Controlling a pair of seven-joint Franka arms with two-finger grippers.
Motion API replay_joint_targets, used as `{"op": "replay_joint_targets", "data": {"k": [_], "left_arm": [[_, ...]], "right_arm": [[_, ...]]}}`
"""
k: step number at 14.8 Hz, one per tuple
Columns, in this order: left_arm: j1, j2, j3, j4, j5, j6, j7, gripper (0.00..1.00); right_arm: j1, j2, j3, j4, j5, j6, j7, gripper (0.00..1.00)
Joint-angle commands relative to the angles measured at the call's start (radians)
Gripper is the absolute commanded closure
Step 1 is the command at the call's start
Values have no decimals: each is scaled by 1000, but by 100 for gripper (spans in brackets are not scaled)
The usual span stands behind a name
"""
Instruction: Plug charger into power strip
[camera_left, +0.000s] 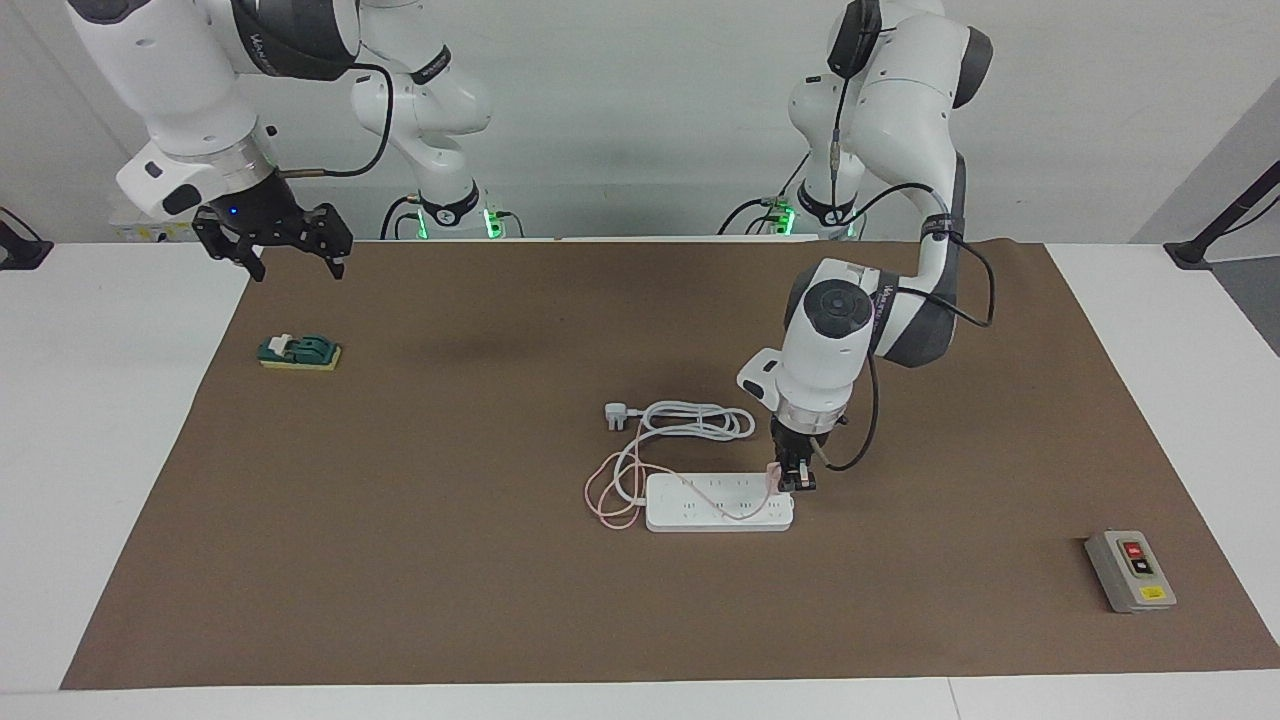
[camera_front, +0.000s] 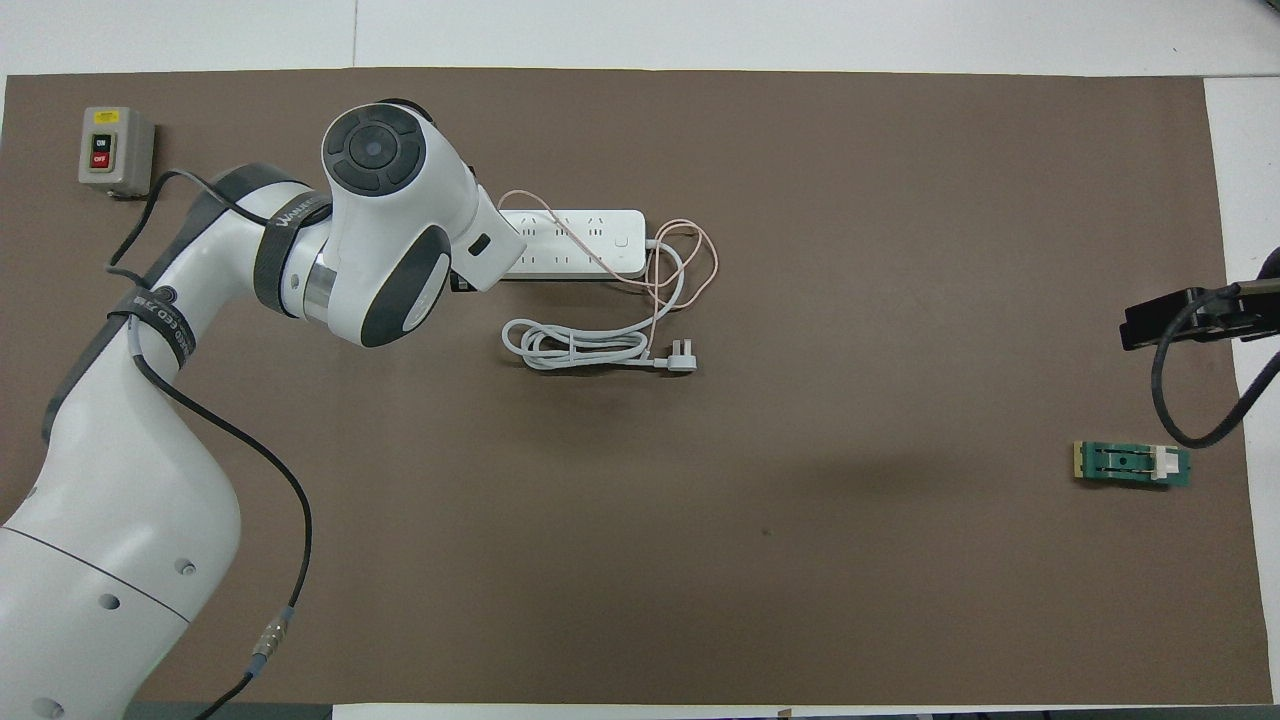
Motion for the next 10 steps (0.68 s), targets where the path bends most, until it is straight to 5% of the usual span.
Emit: {"op": "replay_joint_targets", "data": {"k": [1, 10], "left_arm": [[4, -11, -7, -51, -26, 32, -8, 100], [3, -11, -4, -51, -50, 21, -2, 100]], "right_arm": [[-12, -10, 9, -5, -13, -7, -21, 0], [-12, -10, 9, -5, -13, -7, -21, 0]]}}
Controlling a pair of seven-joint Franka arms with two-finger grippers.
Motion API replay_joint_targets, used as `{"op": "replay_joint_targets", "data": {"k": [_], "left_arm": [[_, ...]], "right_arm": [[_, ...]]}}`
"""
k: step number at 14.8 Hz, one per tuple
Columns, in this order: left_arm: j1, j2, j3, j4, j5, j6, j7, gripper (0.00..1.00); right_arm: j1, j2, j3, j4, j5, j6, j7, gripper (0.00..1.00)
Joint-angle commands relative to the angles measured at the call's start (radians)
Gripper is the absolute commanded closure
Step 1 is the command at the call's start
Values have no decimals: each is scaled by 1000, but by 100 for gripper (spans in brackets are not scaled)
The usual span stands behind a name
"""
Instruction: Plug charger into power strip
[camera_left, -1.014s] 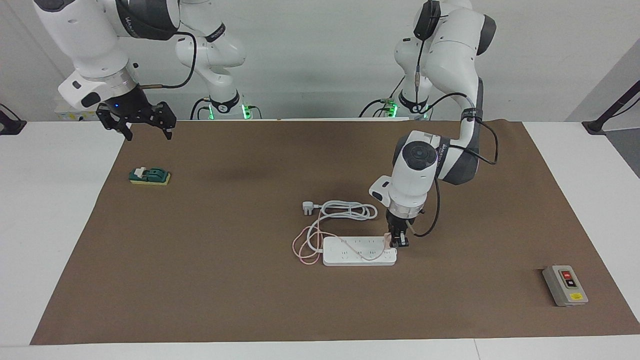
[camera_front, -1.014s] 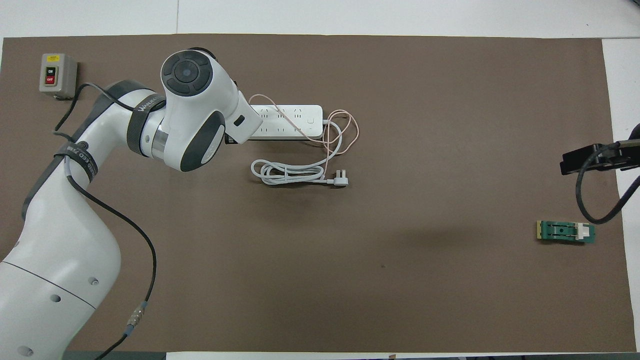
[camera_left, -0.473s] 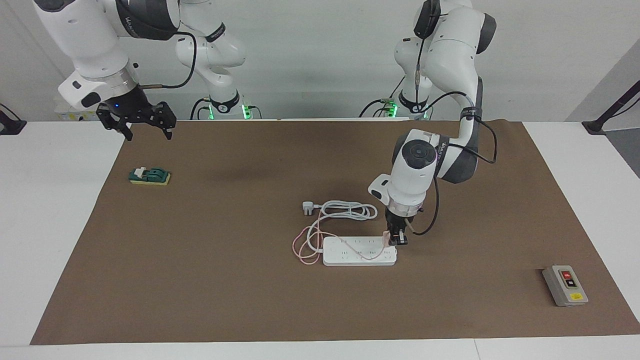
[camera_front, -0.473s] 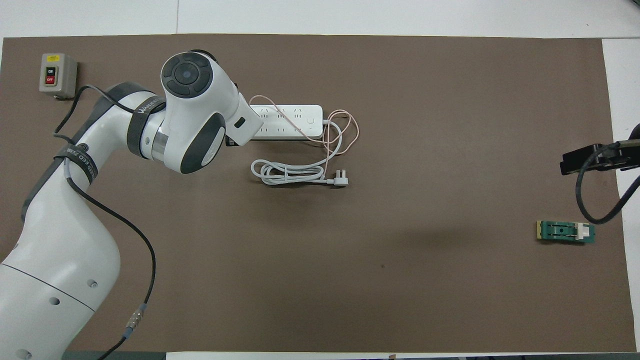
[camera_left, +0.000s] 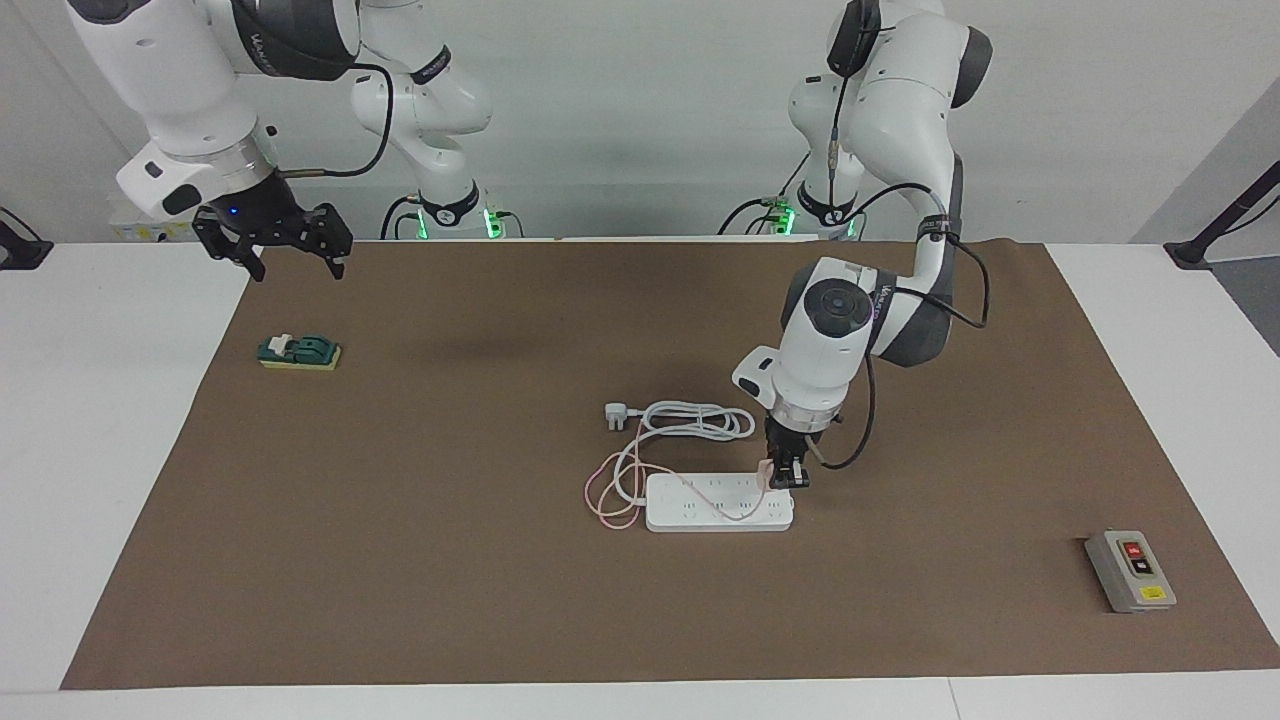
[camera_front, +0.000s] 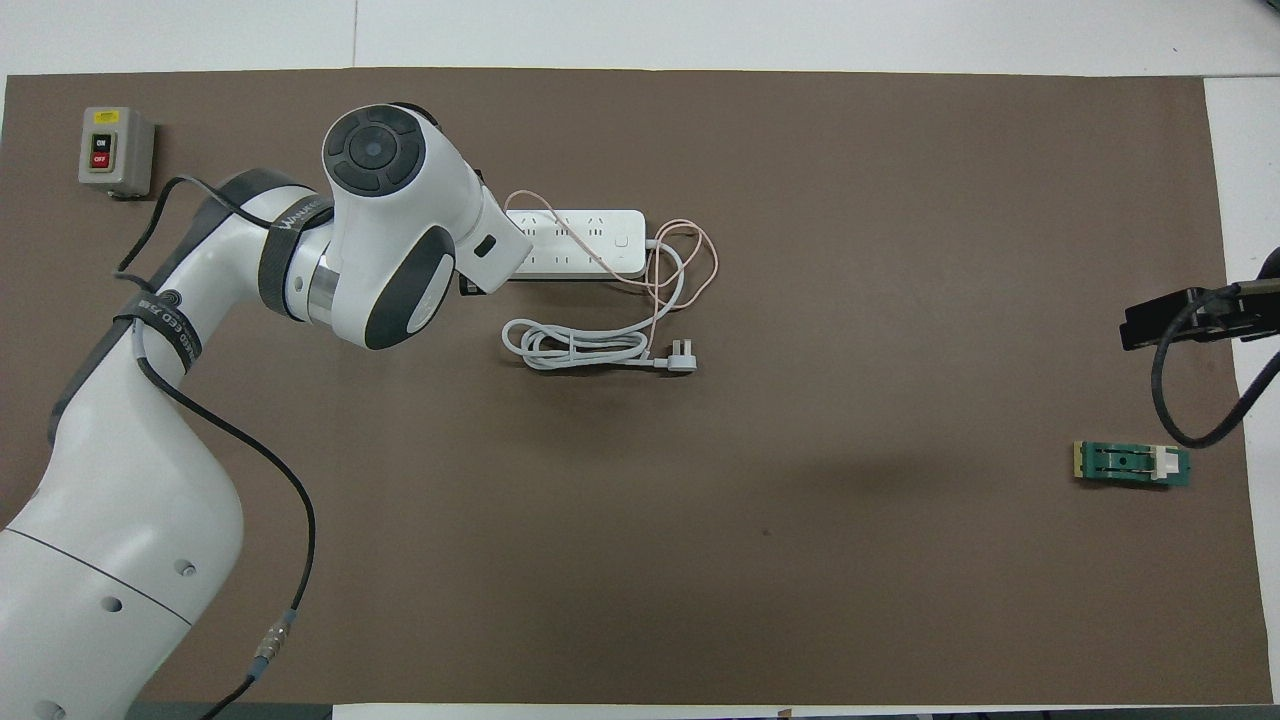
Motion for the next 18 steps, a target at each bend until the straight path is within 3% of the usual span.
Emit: {"op": "replay_joint_targets", "data": {"k": [1, 18], "left_arm": [[9, -10, 3, -45, -12, 13, 3, 100], [1, -31, 0, -91, -17, -18, -15, 100]], "right_arm": [[-12, -10, 9, -5, -13, -7, -21, 0], [-12, -10, 9, -5, -13, -7, -21, 0]]}}
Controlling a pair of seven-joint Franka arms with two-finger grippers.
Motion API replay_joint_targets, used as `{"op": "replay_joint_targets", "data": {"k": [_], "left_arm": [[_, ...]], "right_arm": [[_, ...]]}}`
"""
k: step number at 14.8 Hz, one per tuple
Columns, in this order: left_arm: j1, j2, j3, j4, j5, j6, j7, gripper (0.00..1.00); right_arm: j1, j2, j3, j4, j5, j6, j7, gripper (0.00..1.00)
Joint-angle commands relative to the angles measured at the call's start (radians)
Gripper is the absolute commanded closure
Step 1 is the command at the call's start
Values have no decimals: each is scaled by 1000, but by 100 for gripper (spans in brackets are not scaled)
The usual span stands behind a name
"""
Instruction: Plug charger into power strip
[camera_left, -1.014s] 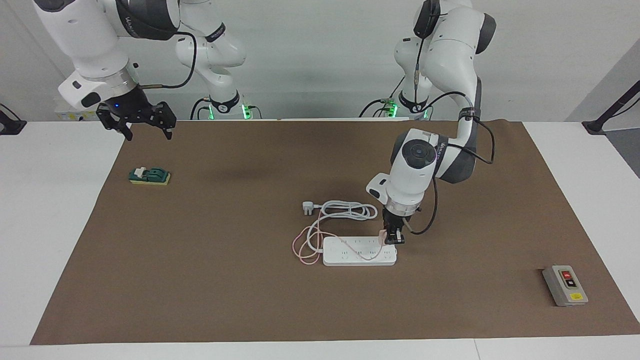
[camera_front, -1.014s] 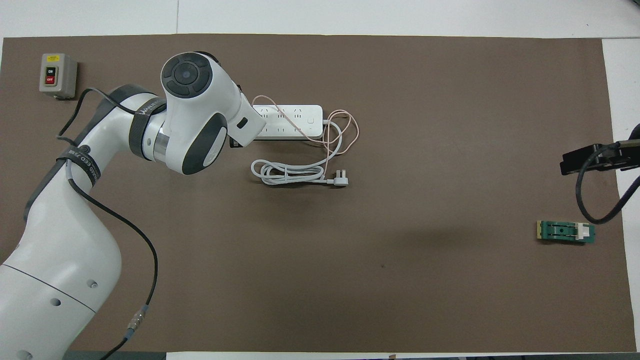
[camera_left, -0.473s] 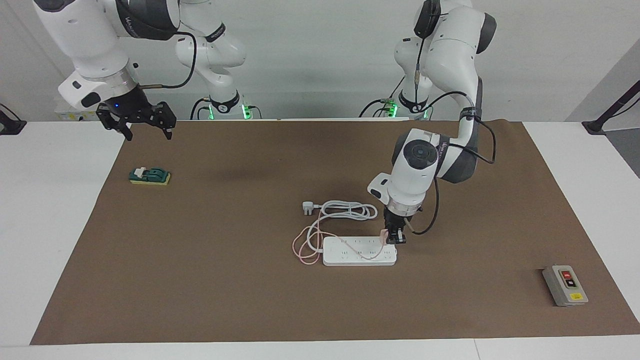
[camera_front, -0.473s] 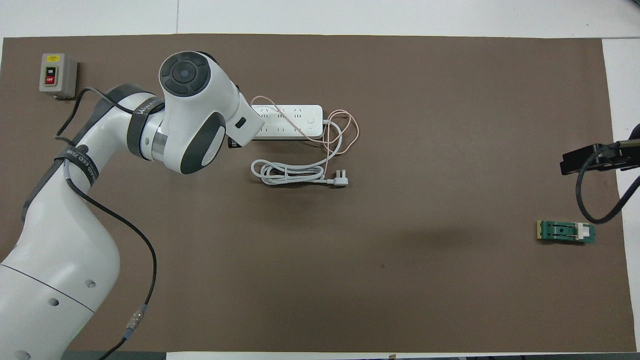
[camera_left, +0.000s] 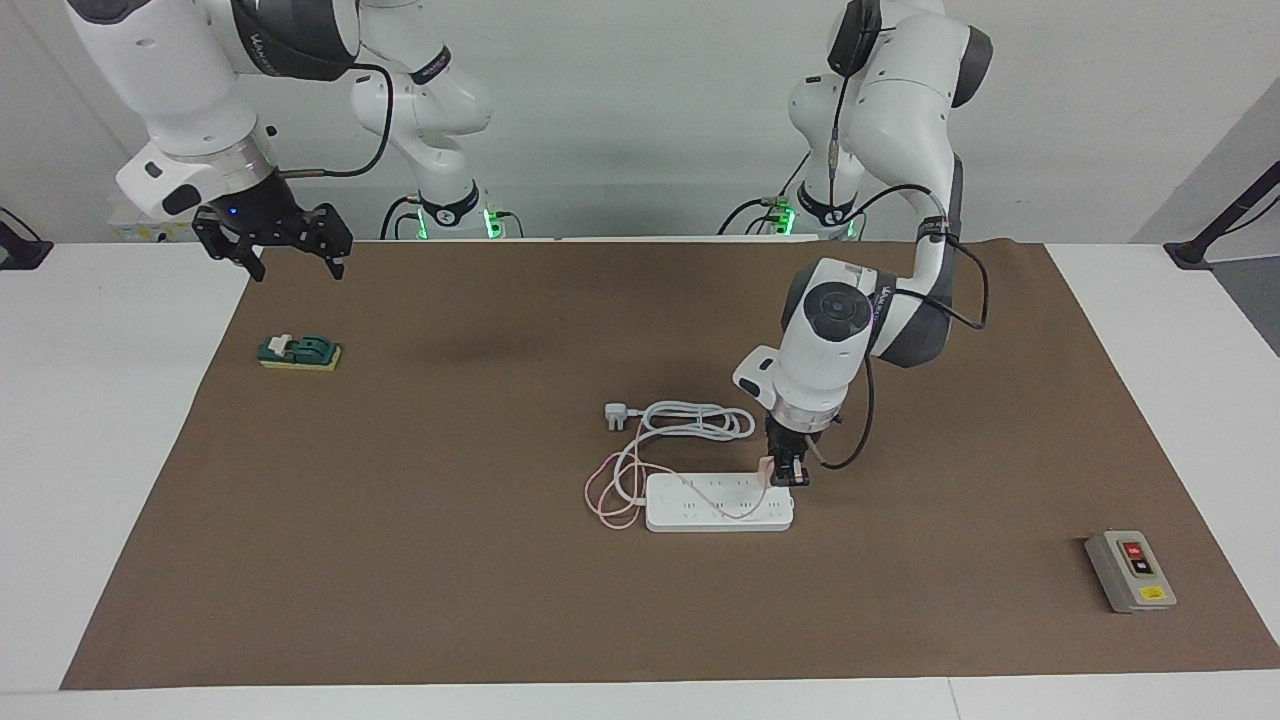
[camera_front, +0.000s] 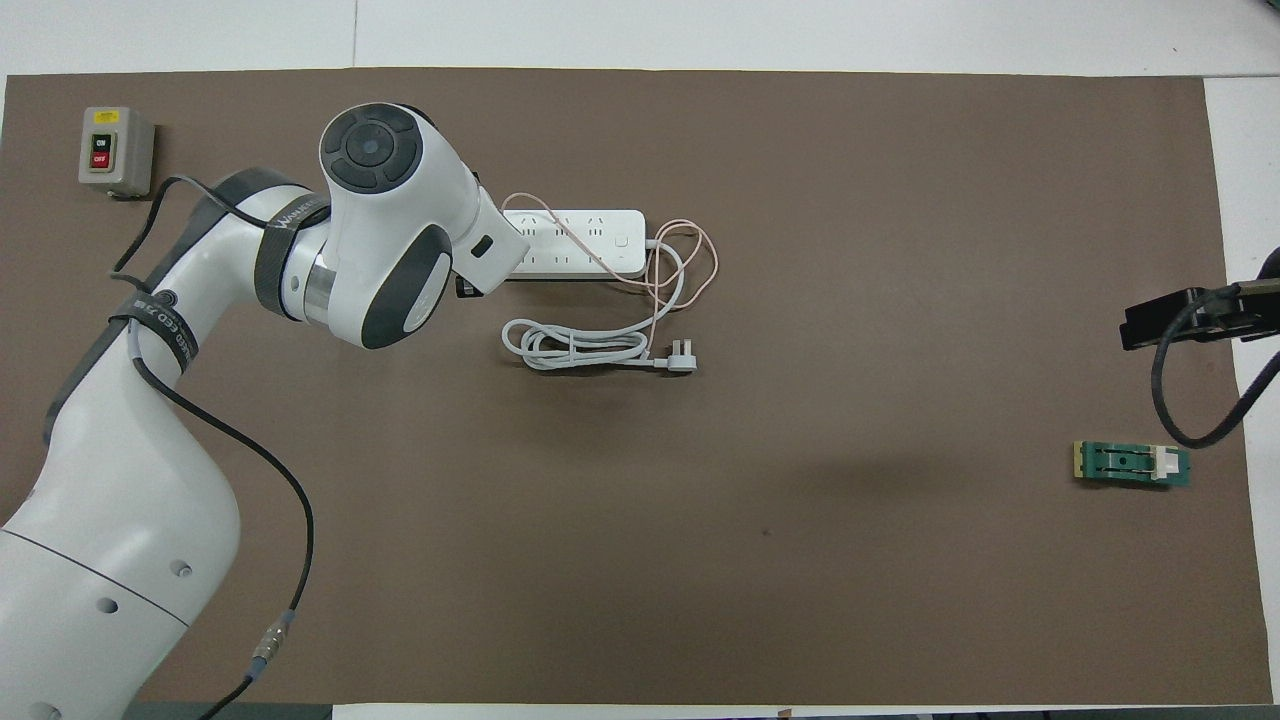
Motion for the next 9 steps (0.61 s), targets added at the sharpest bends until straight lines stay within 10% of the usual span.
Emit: {"op": "replay_joint_targets", "data": {"k": [1, 9], "left_arm": [[-2, -27, 1, -76, -14, -5, -29, 100], [81, 19, -49, -53, -77, -5, -1, 100]], "right_arm": [[-12, -10, 9, -5, -13, -7, -21, 0], [-12, -10, 9, -5, -13, -7, -21, 0]]}}
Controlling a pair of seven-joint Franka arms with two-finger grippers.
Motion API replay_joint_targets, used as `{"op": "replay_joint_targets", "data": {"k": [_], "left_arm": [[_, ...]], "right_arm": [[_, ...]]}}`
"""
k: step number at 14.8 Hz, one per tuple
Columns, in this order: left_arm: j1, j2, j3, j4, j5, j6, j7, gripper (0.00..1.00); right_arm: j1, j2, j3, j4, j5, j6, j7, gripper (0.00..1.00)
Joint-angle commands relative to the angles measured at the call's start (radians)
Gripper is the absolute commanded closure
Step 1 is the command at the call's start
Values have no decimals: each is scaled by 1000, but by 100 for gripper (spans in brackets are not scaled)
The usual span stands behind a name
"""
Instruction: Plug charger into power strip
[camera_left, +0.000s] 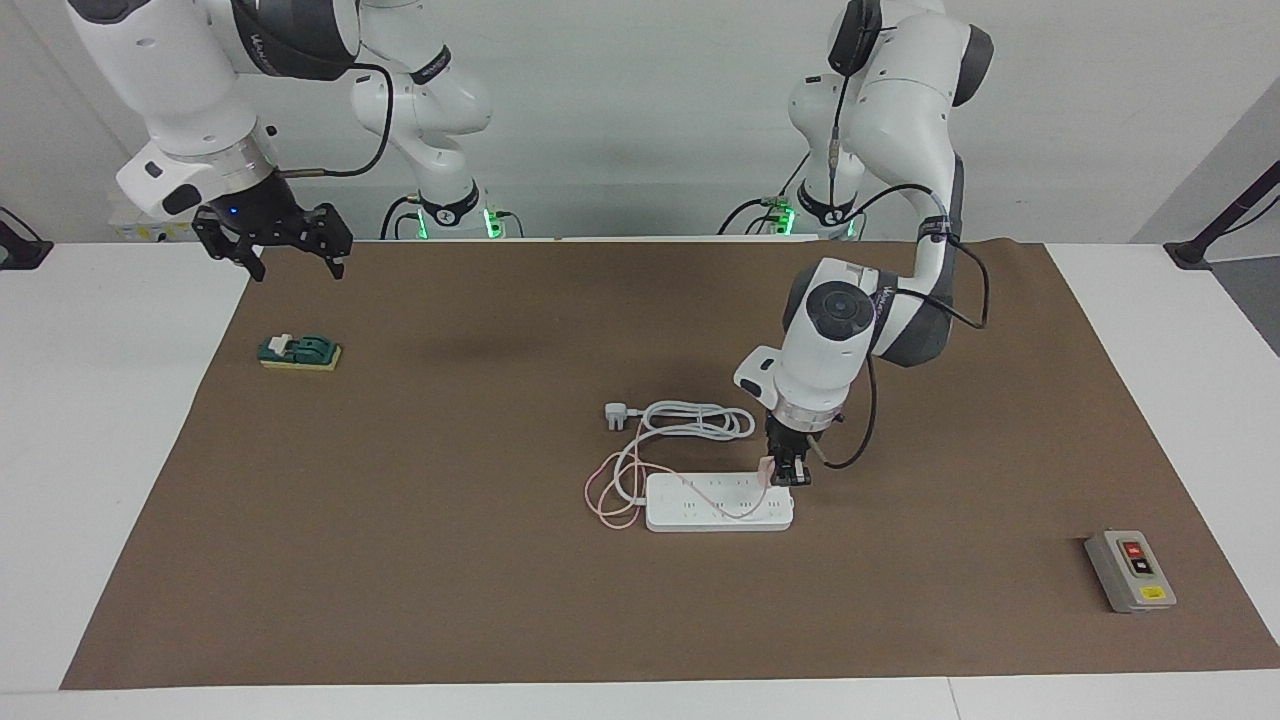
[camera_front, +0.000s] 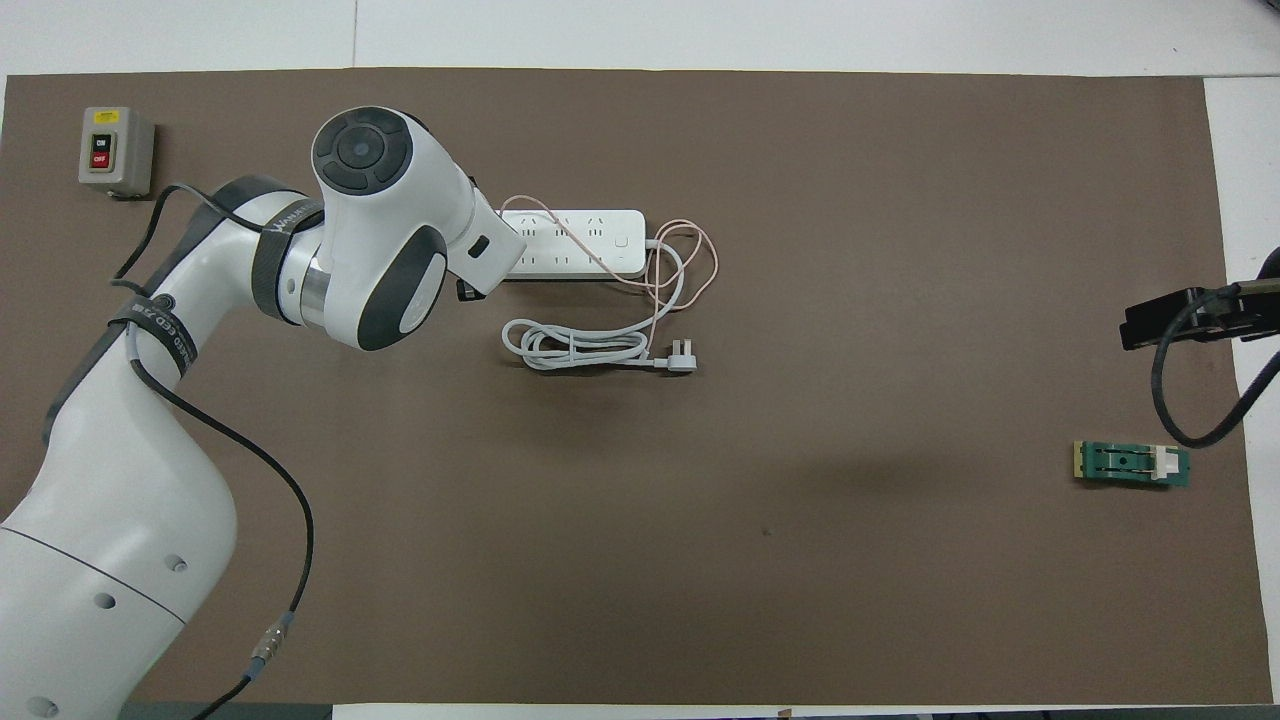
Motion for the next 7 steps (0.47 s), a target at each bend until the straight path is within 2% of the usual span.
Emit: {"op": "replay_joint_targets", "data": {"k": [1, 3, 7], "left_arm": [[91, 23, -80, -49, -18, -13, 12, 100], [139, 43, -139, -46, -15, -16, 11, 100], [129, 63, -143, -32, -2, -28, 12, 100]], "right_arm": [[-12, -10, 9, -5, -13, -7, -21, 0], [-12, -10, 9, -5, -13, -7, -21, 0], [-12, -10, 9, -5, -13, -7, -21, 0]]}}
